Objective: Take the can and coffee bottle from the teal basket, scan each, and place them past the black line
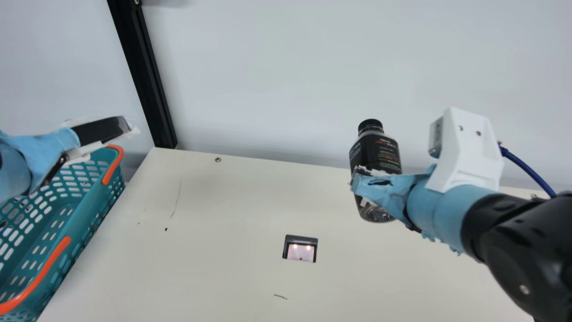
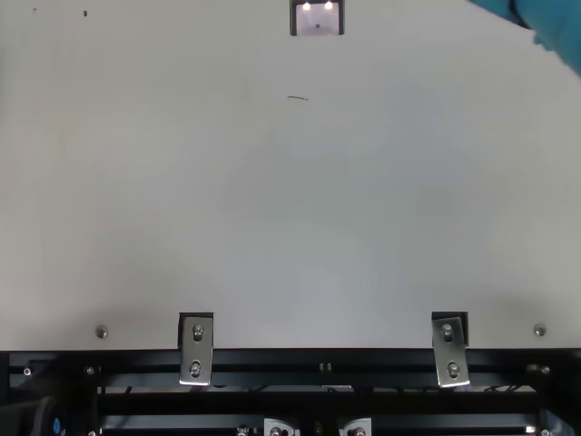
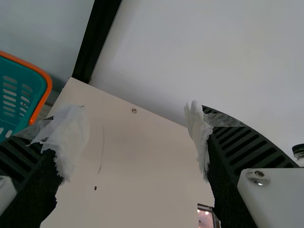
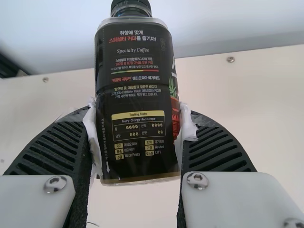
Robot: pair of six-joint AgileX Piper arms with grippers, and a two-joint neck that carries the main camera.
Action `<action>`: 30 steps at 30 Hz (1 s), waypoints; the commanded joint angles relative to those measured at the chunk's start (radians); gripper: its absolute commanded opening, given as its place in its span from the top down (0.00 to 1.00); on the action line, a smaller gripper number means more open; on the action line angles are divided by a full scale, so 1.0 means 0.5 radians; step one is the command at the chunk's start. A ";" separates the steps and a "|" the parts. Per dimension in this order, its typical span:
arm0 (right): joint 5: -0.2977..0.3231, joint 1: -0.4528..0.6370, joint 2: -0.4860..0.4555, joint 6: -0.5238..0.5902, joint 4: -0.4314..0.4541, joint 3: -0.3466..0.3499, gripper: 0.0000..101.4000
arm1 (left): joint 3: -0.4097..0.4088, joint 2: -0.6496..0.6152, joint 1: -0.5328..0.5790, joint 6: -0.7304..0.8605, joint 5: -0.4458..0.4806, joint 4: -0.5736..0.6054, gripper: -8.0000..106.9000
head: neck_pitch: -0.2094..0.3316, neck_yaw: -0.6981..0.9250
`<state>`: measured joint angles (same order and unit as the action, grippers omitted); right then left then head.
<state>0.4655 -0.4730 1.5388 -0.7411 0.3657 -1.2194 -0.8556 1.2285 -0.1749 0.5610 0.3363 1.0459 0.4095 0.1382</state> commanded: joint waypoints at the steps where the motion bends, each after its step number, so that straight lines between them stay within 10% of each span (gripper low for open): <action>1: 0.086 -0.149 0.044 -0.130 0.339 -0.048 1.00 | 0.000 0.000 0.000 0.000 0.000 0.000 0.15 | 0.054 -0.029; 30: 0.281 -0.386 0.650 0.351 0.016 -0.527 1.00 | 0.000 0.000 0.000 0.000 0.000 0.000 0.15 | 0.054 -0.029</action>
<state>0.6079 -0.6669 1.8559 -0.5691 0.3748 -1.4794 -0.8556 1.2285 -0.1749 0.5610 0.3363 1.0459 0.4095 0.1382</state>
